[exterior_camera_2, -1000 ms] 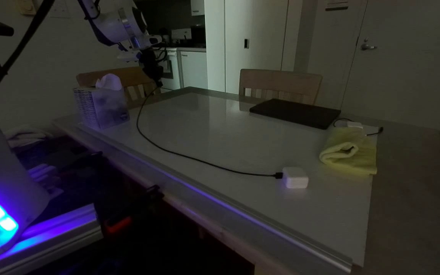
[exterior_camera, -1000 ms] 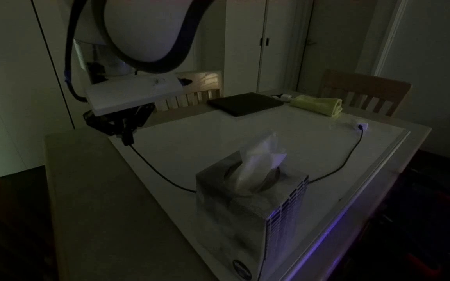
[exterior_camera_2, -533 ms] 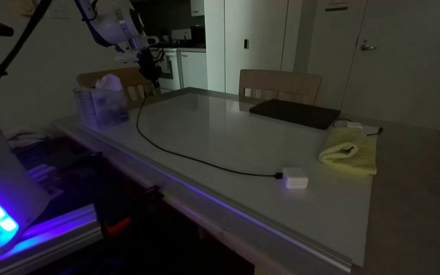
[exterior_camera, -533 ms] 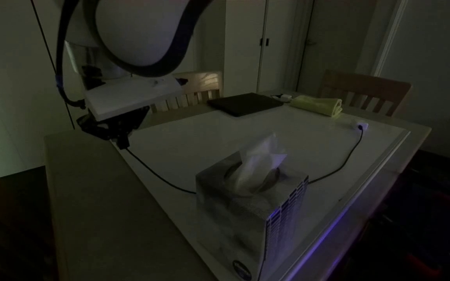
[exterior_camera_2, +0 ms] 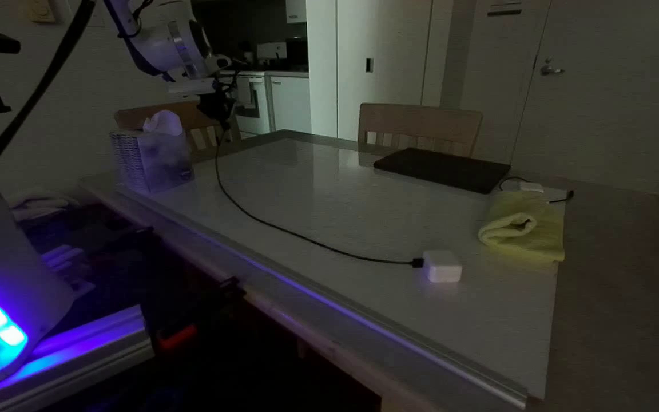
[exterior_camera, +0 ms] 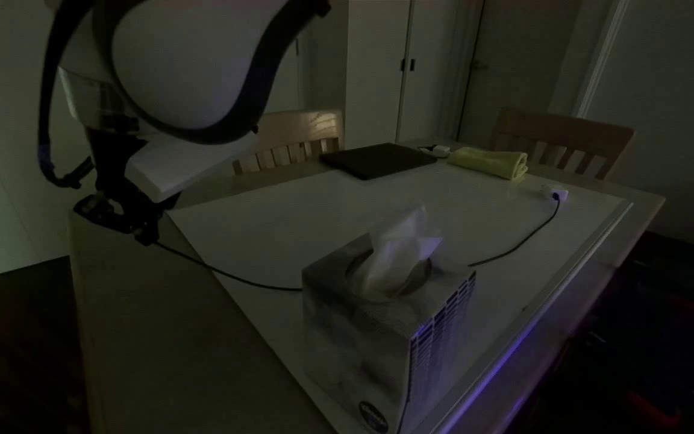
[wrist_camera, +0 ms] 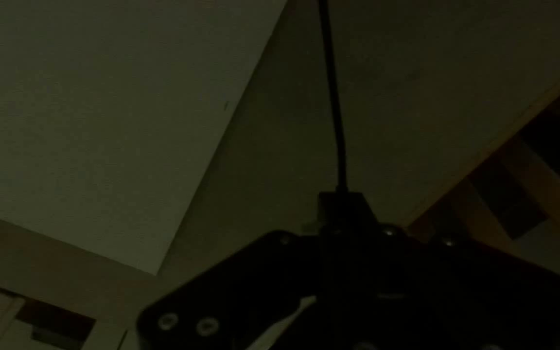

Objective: Straighten the cable

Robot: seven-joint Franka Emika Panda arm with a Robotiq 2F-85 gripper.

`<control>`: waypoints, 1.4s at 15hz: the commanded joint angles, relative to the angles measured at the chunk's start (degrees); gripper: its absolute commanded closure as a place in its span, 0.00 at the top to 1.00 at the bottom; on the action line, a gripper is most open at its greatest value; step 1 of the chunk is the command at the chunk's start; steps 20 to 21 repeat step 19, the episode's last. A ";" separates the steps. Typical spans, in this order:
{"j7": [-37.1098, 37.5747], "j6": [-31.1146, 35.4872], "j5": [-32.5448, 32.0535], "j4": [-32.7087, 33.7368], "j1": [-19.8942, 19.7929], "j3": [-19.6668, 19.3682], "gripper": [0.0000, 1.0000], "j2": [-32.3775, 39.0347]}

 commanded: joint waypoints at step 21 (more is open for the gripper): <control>9.30 -5.56 -1.91 -3.08 11.32 -14.49 1.00 -8.56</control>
